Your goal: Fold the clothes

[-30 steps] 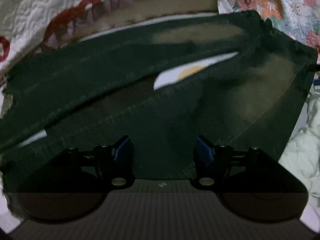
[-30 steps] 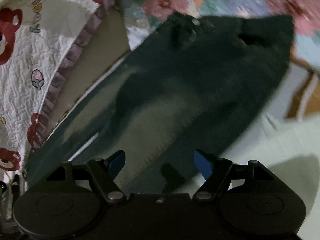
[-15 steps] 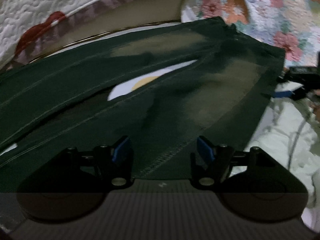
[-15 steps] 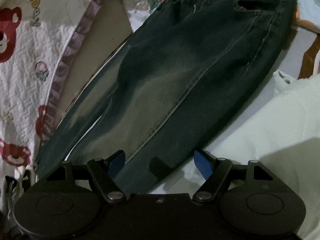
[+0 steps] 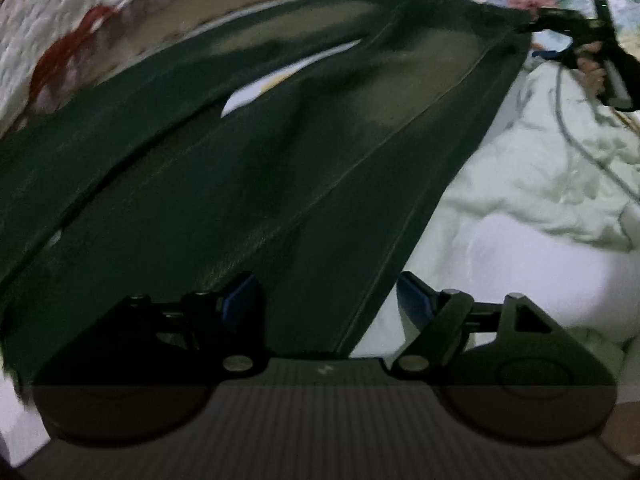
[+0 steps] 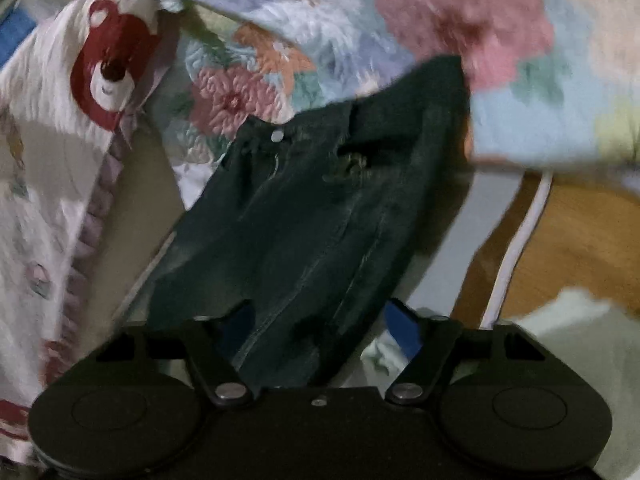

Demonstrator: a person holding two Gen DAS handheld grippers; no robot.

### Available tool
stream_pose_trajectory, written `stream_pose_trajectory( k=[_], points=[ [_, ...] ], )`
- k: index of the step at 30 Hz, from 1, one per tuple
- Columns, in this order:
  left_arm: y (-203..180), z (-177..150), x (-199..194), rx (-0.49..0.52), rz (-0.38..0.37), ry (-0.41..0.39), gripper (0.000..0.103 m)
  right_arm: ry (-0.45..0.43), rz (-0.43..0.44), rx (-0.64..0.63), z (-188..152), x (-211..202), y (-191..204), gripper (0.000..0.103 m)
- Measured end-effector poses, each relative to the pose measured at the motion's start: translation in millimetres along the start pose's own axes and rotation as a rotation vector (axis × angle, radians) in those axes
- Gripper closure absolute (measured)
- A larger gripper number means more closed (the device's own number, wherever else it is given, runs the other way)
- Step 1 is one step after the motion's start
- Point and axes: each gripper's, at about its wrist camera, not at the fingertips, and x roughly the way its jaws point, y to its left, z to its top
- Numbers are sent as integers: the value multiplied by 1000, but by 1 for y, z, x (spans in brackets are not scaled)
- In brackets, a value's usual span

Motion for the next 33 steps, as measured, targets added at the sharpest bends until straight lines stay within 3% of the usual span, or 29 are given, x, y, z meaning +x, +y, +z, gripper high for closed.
stream_pose_trajectory(
  k=[2, 4, 8, 11, 12, 13, 14, 15, 18, 20, 23, 26, 27, 28, 29, 31, 33],
  points=[
    [6, 0, 1, -67, -9, 9, 24, 65, 74, 82, -6, 5, -5, 52],
    [1, 0, 1, -32, 13, 5, 22, 124, 127, 124, -12, 10, -5, 51],
    [-12, -1, 9, 52, 83, 12, 19, 141, 26, -80, -15, 11, 32, 49],
    [-17, -2, 11, 100, 120, -7, 18, 99, -10, -115, -13, 14, 42, 36],
    [-17, -1, 11, 104, 130, -16, 24, 85, -23, -119, -11, 15, 41, 34],
    [-17, -1, 10, 107, 139, -24, 47, 69, -42, -120, -9, 16, 37, 34],
    [-16, 2, 10, 90, 144, -13, 61, 54, -58, -115, -5, 17, 33, 34],
    [-15, 5, 10, 69, 148, 3, 80, 41, -71, -103, -1, 17, 28, 34],
    [-21, 11, 6, 71, 196, -13, 86, 7, -90, -81, 10, 14, 14, 34],
    [-23, 13, 5, 80, 219, -25, 86, -13, -105, -78, 19, 16, 9, 33],
    [-18, 13, 6, 59, 217, -31, 81, -35, -118, -93, 34, 25, 9, 21],
    [-14, 11, 9, 42, 202, -17, 74, -58, -131, -109, 48, 34, 9, 20],
    [-14, 11, 10, 42, 210, -10, 63, -65, -135, -115, 53, 37, 9, 27],
    [-14, 10, 13, 45, 220, 6, 43, -72, -140, -120, 58, 40, 9, 44],
    [-14, 8, 16, 50, 234, 20, 35, -80, -144, -125, 63, 43, 8, 83],
    [-11, 4, 19, 54, 245, 28, 30, -94, -153, -136, 72, 50, 8, 84],
    [-5, 3, 17, 35, 224, 28, 30, -158, -89, -182, 79, 34, 25, 85]
  ],
)
